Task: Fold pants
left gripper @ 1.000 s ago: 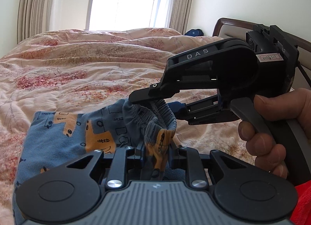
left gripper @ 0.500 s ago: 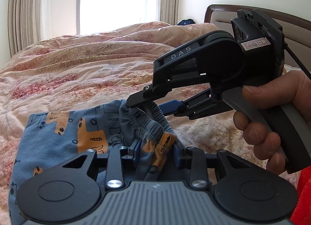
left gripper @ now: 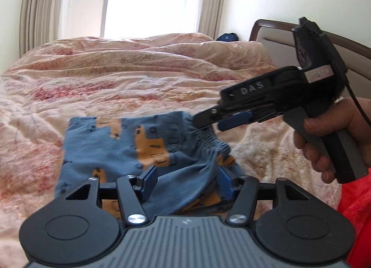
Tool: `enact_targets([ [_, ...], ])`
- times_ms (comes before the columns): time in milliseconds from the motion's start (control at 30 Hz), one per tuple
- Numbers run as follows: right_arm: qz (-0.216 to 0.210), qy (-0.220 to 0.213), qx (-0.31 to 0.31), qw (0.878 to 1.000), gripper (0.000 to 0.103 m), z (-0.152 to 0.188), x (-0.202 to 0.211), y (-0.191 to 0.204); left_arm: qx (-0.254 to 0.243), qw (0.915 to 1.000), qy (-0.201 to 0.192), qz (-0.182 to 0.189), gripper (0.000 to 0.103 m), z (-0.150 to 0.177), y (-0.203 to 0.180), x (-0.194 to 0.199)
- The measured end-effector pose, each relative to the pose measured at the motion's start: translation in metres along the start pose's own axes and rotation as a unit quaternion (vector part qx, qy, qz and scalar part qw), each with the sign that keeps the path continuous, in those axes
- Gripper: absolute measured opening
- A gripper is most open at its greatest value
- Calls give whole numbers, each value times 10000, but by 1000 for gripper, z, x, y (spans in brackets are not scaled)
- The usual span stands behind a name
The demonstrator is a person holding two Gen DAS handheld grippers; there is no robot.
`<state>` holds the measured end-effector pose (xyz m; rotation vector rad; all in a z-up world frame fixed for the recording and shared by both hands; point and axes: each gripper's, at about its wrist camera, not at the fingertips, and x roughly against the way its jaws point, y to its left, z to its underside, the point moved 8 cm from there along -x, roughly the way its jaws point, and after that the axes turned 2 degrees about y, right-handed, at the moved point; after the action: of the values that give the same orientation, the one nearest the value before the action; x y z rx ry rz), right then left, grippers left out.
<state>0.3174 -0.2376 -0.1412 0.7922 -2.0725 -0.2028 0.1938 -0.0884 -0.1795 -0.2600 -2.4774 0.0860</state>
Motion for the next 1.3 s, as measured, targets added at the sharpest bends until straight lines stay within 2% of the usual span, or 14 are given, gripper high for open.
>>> enact_targets([
  [100, 701, 220, 559, 9957, 63, 13, -8, -3, 166, 9978, 586, 274, 65, 20, 27, 3],
  [133, 938, 246, 798, 9921, 64, 18, -7, -3, 77, 9972, 607, 435, 65, 28, 32, 12],
  [233, 1176, -3, 1122, 9867, 64, 29, 14, 0, -17, 9974, 452, 561, 68, 33, 42, 36],
  [367, 1055, -327, 1506, 9824, 80, 20, 24, 30, 223, 9982, 106, 542, 82, 16, 52, 41],
  [500, 924, 14, 2000, 9754, 82, 26, -3, 61, 287, 9980, 320, 460, 82, 15, 64, 26],
  [600, 1273, 328, 2378, 9624, 82, 51, -14, 55, 214, 9976, 347, 560, 82, 21, 71, 30],
  [700, 1324, 190, 1938, 9719, 82, 61, 3, 38, 66, 9972, 396, 632, 82, 28, 74, 32],
  [767, 1211, -136, 1657, 9786, 82, 52, 16, 39, 18, 9972, 406, 630, 82, 32, 72, 32],
  [833, 1087, -378, 1729, 9782, 83, 35, 17, 54, 43, 9968, 390, 691, 84, 31, 68, 32],
  [967, 684, -351, 2381, 9682, 88, 10, -23, 106, 163, 9971, 396, 634, 85, 32, 67, 30],
  [1133, 121, 245, 3332, 9425, 88, 10, -99, 154, 249, 9965, 450, 663, 86, 35, 70, 25],
  [1200, 300, 349, 3584, 9324, 88, 9, -119, 151, 266, 9963, 461, 679, 86, 37, 70, 24],
  [1233, 415, 302, 3570, 9327, 88, 4, -124, 144, 254, 9963, 445, 690, 86, 37, 70, 24],
  [1300, 652, 154, 3260, 9430, 92, -16, -125, 122, 253, 9962, 436, 712, 87, 38, 70, 23],
])
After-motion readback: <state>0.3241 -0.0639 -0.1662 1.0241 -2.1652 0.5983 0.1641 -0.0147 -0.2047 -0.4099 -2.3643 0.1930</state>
